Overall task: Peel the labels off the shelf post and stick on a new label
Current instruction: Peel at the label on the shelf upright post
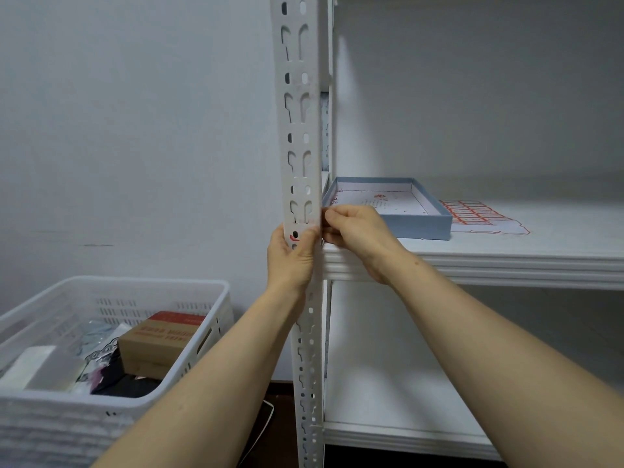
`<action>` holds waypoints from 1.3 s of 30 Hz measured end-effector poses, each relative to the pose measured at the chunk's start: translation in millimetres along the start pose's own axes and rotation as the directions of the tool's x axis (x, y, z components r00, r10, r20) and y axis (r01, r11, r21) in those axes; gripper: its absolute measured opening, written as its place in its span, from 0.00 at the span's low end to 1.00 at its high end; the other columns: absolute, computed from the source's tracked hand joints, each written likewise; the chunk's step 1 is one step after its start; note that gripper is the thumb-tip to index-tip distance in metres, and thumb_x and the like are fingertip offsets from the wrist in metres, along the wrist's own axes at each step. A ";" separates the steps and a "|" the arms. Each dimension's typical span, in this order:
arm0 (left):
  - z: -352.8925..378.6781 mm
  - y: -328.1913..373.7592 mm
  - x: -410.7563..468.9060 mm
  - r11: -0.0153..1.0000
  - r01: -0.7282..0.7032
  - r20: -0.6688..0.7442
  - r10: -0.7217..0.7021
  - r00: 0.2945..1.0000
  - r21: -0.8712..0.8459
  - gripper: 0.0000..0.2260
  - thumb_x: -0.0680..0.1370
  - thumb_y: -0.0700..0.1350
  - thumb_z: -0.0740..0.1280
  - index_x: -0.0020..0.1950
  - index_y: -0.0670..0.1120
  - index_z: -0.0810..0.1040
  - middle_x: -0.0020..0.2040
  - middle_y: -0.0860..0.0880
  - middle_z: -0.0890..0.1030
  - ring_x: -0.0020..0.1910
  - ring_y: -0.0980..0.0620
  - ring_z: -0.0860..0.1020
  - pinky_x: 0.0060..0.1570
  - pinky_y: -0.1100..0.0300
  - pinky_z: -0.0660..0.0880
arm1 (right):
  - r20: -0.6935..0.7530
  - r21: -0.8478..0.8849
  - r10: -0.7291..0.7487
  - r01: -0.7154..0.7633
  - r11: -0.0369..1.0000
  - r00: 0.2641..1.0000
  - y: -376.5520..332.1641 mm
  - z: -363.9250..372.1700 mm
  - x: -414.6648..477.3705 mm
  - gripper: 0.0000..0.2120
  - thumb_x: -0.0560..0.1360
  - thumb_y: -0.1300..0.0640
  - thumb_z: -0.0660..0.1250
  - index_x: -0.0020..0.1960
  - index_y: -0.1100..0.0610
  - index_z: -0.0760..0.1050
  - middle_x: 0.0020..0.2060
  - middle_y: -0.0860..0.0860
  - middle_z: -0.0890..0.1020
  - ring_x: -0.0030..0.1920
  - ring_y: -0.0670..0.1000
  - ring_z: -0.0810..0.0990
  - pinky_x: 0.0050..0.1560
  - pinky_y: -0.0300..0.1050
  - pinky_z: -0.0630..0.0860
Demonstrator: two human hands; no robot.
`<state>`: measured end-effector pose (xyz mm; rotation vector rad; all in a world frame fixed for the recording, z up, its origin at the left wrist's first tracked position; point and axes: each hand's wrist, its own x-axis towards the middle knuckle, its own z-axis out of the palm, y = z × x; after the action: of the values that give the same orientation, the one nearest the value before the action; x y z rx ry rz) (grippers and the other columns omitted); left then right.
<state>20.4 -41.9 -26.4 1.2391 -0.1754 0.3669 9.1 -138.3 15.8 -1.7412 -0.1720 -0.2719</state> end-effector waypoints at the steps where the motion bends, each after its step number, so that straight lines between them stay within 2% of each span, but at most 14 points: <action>1: -0.1 0.1 -0.2 1.000 0.001 0.001 -0.001 1.000 0.001 0.14 0.75 0.38 0.66 0.60 0.37 0.74 0.44 0.49 0.80 0.38 0.59 0.78 0.36 0.73 0.74 | 0.000 0.006 0.001 -0.001 1.000 1.000 0.1 0.0 -0.2 0.12 0.78 0.61 0.58 0.46 0.64 0.80 0.50 0.62 0.83 0.48 0.53 0.81 0.60 0.52 0.77; 5: -1.4 -0.3 -0.6 1.000 0.000 0.011 0.000 1.000 -0.006 0.12 0.76 0.38 0.65 0.59 0.39 0.74 0.43 0.51 0.80 0.34 0.65 0.78 0.35 0.74 0.73 | 0.003 0.016 0.000 0.000 1.000 1.000 -0.8 -0.5 -0.1 0.13 0.78 0.62 0.58 0.49 0.68 0.79 0.52 0.64 0.82 0.49 0.54 0.82 0.60 0.51 0.77; 10: 0.2 1.7 0.0 1.000 0.000 0.011 0.000 1.000 -0.023 0.11 0.76 0.39 0.67 0.57 0.37 0.76 0.42 0.48 0.81 0.36 0.59 0.79 0.38 0.71 0.75 | 0.010 0.026 -0.004 0.004 1.000 1.000 -1.0 -1.2 -0.5 0.13 0.78 0.62 0.58 0.48 0.66 0.80 0.48 0.63 0.83 0.43 0.49 0.80 0.57 0.47 0.78; 14: -0.4 1.8 0.6 1.000 0.000 0.001 0.000 1.000 -0.010 0.13 0.75 0.37 0.66 0.60 0.36 0.74 0.44 0.48 0.80 0.38 0.57 0.78 0.36 0.72 0.74 | 0.026 0.046 -0.008 0.007 0.999 1.000 -1.2 -1.6 -1.9 0.13 0.79 0.63 0.57 0.45 0.61 0.80 0.42 0.54 0.83 0.40 0.46 0.80 0.51 0.39 0.78; 20: -0.5 1.7 -0.4 1.000 -0.008 0.022 0.008 1.000 -0.007 0.10 0.76 0.37 0.65 0.57 0.37 0.76 0.41 0.50 0.80 0.32 0.64 0.79 0.34 0.73 0.74 | 0.043 0.056 -0.008 0.006 0.998 0.999 -3.2 -2.2 -4.2 0.14 0.79 0.62 0.57 0.42 0.57 0.80 0.39 0.51 0.83 0.37 0.42 0.80 0.47 0.34 0.78; 23: 1.3 2.0 -1.3 1.000 -0.008 0.024 0.008 1.000 -0.018 0.11 0.76 0.38 0.66 0.57 0.38 0.76 0.42 0.49 0.81 0.34 0.62 0.79 0.36 0.72 0.75 | 0.022 0.049 -0.009 0.008 0.999 1.000 -2.9 -2.5 -4.2 0.12 0.79 0.63 0.57 0.47 0.64 0.80 0.45 0.58 0.83 0.39 0.45 0.80 0.50 0.37 0.78; 26: 1.3 2.5 -0.9 1.000 -0.007 0.013 0.007 1.000 0.007 0.11 0.76 0.36 0.65 0.58 0.36 0.75 0.41 0.49 0.80 0.32 0.63 0.78 0.35 0.72 0.74 | 0.019 0.043 -0.007 0.006 0.999 1.000 -3.5 -2.0 -5.5 0.12 0.79 0.63 0.57 0.48 0.65 0.79 0.51 0.62 0.83 0.42 0.47 0.80 0.53 0.40 0.78; 33: -1.2 1.3 -1.5 1.000 -0.008 0.018 0.007 1.000 0.013 0.11 0.76 0.37 0.64 0.58 0.36 0.75 0.41 0.49 0.79 0.32 0.64 0.77 0.33 0.73 0.73 | 0.028 0.042 0.002 -0.003 0.999 1.000 -5.4 -2.1 -8.0 0.13 0.79 0.63 0.57 0.51 0.66 0.79 0.52 0.61 0.83 0.41 0.46 0.80 0.52 0.39 0.77; 36: 0.1 3.4 -2.8 1.000 -0.011 0.028 0.012 1.000 -0.003 0.07 0.76 0.38 0.66 0.53 0.39 0.76 0.39 0.50 0.80 0.32 0.64 0.78 0.34 0.72 0.74 | 0.015 0.018 0.001 -0.001 1.000 1.000 -4.8 -1.3 -6.6 0.13 0.79 0.63 0.57 0.51 0.69 0.78 0.53 0.65 0.81 0.44 0.50 0.79 0.58 0.47 0.77; 39: 1.1 3.7 -2.6 1.000 -0.010 0.015 0.010 1.000 0.003 0.09 0.76 0.38 0.66 0.55 0.38 0.75 0.41 0.49 0.80 0.34 0.61 0.79 0.35 0.72 0.74 | 0.007 0.011 0.003 -0.003 1.000 1.000 -4.5 -0.6 -6.1 0.13 0.79 0.63 0.57 0.51 0.70 0.78 0.53 0.66 0.81 0.45 0.51 0.78 0.61 0.51 0.75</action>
<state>16.7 -42.4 -23.7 1.2449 -0.1937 0.3670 2.0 -137.8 18.5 -1.7320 -0.1756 -0.2621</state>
